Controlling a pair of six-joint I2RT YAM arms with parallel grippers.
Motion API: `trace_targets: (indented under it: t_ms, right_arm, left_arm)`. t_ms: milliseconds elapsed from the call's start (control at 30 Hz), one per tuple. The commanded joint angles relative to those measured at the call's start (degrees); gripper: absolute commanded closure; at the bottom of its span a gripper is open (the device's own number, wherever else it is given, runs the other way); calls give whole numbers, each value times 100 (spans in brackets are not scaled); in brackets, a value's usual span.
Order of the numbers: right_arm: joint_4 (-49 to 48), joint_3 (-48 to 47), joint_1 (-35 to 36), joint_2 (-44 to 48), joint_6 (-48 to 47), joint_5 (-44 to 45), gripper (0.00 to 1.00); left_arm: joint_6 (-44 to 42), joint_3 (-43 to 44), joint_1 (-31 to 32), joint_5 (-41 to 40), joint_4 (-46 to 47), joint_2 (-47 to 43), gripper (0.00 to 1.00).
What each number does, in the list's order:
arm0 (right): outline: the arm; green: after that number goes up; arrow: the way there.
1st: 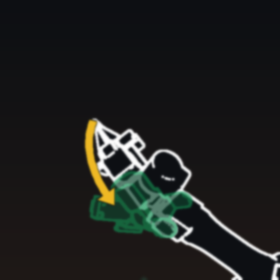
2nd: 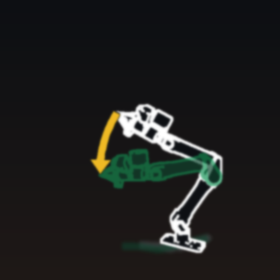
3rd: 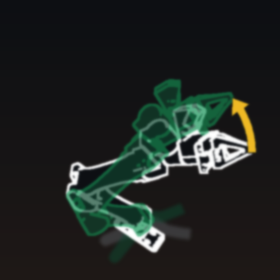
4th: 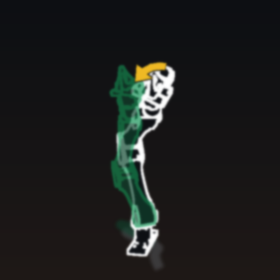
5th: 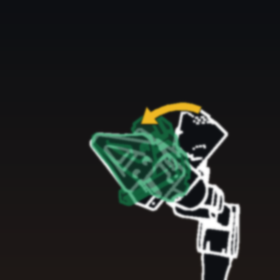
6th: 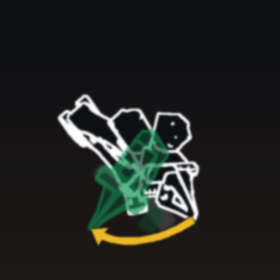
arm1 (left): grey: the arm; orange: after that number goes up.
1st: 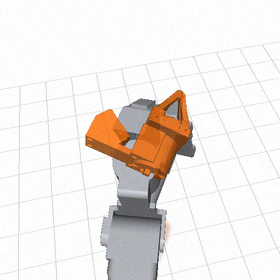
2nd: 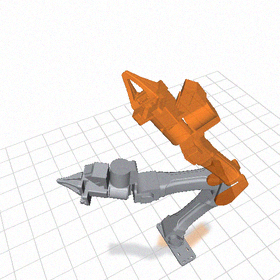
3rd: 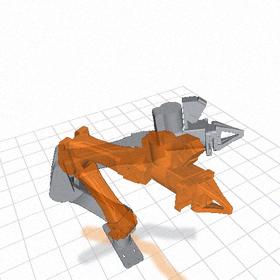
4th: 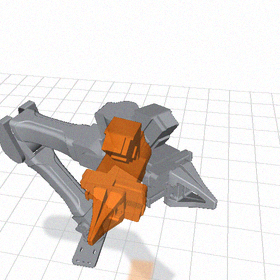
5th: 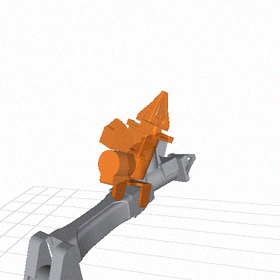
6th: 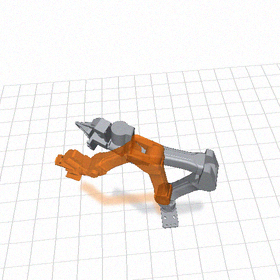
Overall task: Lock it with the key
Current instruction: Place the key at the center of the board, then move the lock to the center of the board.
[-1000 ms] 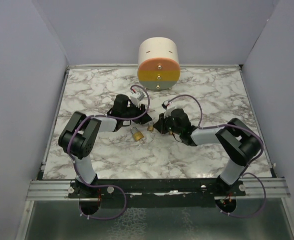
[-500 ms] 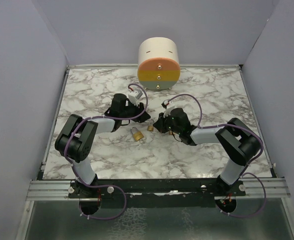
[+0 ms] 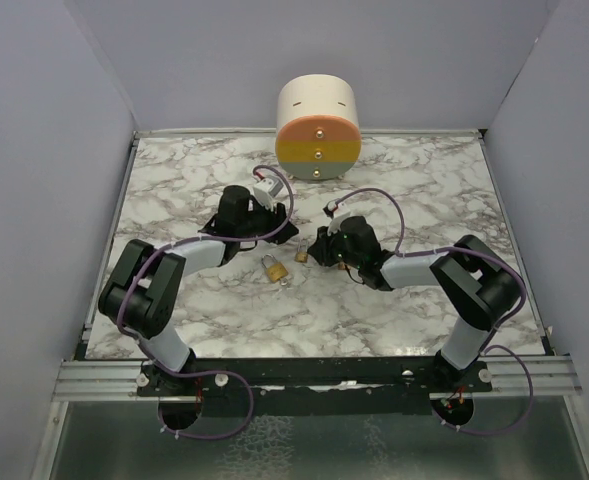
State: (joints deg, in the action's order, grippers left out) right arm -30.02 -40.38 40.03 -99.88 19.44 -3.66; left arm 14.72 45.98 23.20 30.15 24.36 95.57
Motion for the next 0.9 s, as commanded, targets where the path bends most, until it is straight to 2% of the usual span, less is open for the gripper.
trace_targets:
  t_ms: [0,167,333,400,533,767,800,833,867]
  right_arm:
    - [70,-162,31,207,-166,62,80]
    - [192,-168,252,571,-464,70,80]
    - [359,-218,852,768,-969,360,78]
    - [359,-220,1037,807,-1035,448,72]
    - [297,-214,1207,808,-1055,409,50]
    - [562,-566,1363,494,-1241,366,45]
    - [604,-632,1379,429,-1267,366,24]
    - [645,-701,1384,355,-1297,363,18]
    - [680,-760,1383,277,-1310,350,18]
  left_arm:
    - [-188,-103,-42,-252,-171,-406,55]
    - [-232,-205,-52,-535,-345,-791,55]
    - [-261,-433,-143,-930,-633,-1251,53]
    - [-279,-493,-218,-1167,-839,-1473,52]
    - [-235,-616,-423,-1591,-1124,-1870,51]
    - [195,-1038,-746,-2109,-883,-2476,51]
    - [241,-1093,-777,-2143,-854,-2534,51]
    - [288,-1144,-802,-2167,-822,-2581,51]
    - [317,-1190,-826,-2163,-792,-2611,51]
